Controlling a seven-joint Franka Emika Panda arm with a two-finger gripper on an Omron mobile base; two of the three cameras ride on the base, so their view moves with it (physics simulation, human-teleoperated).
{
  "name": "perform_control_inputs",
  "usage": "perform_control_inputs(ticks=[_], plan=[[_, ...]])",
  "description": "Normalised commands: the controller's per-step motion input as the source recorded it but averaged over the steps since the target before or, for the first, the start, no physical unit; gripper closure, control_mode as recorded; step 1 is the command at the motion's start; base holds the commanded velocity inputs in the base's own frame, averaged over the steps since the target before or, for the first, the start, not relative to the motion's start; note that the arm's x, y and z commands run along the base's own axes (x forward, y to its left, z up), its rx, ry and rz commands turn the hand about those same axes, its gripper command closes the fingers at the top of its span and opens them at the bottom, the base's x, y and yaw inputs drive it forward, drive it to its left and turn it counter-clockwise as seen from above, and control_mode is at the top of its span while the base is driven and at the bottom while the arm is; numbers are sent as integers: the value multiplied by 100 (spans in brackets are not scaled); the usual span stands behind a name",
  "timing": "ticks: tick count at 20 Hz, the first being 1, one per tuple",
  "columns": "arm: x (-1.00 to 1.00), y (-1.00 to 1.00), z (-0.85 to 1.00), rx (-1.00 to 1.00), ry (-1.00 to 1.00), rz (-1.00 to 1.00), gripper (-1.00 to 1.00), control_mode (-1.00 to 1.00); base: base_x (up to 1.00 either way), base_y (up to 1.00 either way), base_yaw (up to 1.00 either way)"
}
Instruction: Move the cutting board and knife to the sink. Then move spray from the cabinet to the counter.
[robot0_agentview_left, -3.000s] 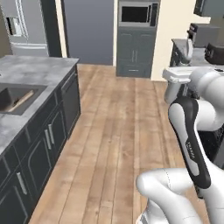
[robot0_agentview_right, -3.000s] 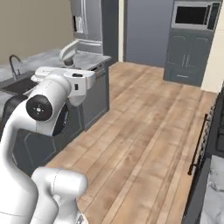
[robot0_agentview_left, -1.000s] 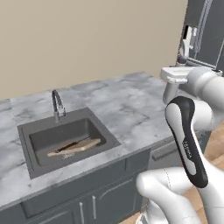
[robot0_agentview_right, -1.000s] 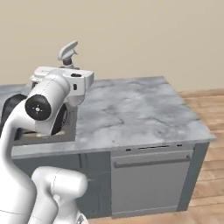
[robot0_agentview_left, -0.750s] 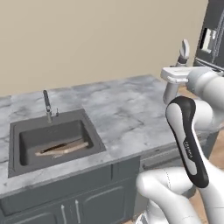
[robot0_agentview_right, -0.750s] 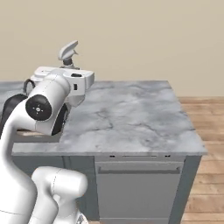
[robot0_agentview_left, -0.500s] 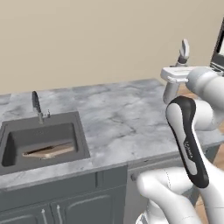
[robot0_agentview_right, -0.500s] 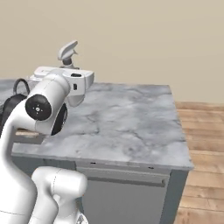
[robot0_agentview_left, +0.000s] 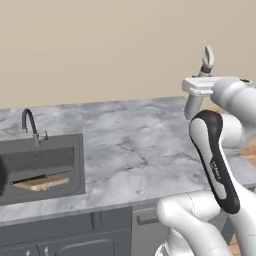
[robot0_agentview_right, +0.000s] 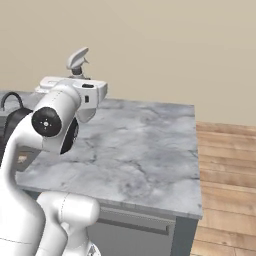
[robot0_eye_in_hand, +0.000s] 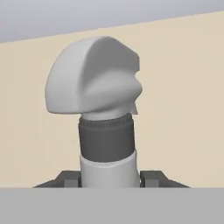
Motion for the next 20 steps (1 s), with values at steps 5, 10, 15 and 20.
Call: perform_control_inputs(ticks=[5, 10, 15, 20], plan=[[18, -14, -45, 0, 15, 29, 100, -100, 0, 0, 0], [12, 0, -41, 0, 13, 34, 100, -100, 0, 0, 0], [57, 9, -53, -3, 17, 29, 100, -100, 0, 0, 0], [75, 26, -52, -13, 13, 29, 100, -100, 0, 0, 0]])
